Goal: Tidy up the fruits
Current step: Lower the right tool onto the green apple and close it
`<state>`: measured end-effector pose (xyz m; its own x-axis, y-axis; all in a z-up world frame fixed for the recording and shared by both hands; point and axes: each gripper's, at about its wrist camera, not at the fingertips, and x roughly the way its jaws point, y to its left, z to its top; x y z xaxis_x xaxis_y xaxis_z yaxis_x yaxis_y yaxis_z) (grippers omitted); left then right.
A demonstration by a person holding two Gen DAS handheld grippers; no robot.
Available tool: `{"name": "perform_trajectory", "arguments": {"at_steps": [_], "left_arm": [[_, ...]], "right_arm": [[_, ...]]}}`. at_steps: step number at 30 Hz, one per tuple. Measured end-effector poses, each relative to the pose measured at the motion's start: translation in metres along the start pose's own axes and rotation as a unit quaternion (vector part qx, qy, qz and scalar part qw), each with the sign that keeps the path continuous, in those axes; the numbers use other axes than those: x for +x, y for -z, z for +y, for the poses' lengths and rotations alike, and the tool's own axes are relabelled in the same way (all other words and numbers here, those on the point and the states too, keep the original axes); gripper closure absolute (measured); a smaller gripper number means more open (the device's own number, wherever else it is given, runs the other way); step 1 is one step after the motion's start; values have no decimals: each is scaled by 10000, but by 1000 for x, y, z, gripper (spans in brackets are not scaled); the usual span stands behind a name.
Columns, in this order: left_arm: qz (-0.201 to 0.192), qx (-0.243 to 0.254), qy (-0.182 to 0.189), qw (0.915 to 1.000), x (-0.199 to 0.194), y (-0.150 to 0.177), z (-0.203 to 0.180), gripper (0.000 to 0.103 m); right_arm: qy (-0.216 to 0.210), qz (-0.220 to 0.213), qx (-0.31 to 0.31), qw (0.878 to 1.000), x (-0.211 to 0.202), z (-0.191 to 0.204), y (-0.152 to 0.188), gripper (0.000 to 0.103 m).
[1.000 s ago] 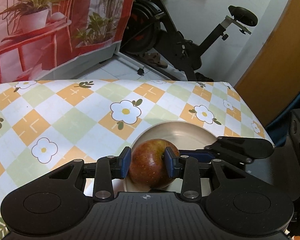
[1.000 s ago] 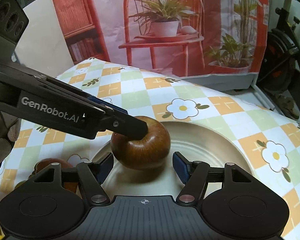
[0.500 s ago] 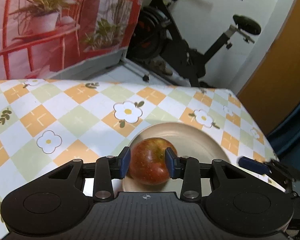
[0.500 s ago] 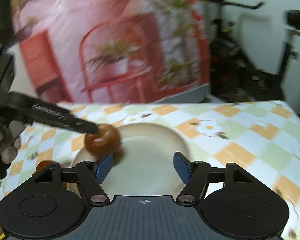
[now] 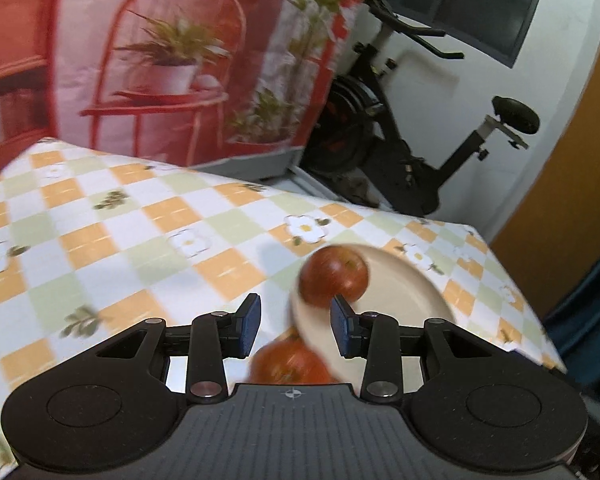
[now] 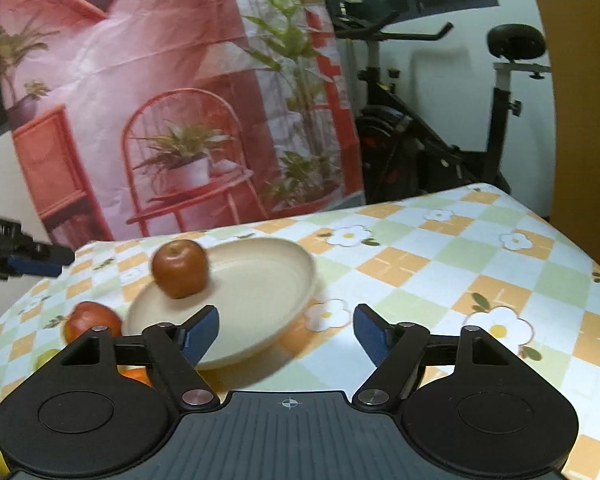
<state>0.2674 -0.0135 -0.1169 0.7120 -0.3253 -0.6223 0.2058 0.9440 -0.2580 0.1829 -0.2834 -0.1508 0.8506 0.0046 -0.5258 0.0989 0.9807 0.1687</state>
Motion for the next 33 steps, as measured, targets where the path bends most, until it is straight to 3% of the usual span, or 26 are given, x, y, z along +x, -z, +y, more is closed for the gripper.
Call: {"name": "perform_trajectory", "arguments": {"at_steps": [6, 11, 18, 28, 33], "left_arm": [[-99, 49, -274, 9996, -32, 23, 5, 63], [3, 82, -269, 9996, -42, 42, 1, 63], [-139, 162, -307, 9993, -47, 44, -4, 63], [12, 219, -328, 9992, -46, 60, -13, 62], [56, 111, -389, 9992, -47, 61, -8, 62]], "right_arm": [[-274, 171, -210, 9993, -6, 22, 11, 30], [-399, 224, -293, 9985, -10, 31, 14, 30], [-523, 366, -309, 9975, -12, 29, 23, 30], [-880, 643, -634, 9920, -11, 39, 31, 37], [-951, 785, -600, 9906, -8, 36, 30, 48]]}}
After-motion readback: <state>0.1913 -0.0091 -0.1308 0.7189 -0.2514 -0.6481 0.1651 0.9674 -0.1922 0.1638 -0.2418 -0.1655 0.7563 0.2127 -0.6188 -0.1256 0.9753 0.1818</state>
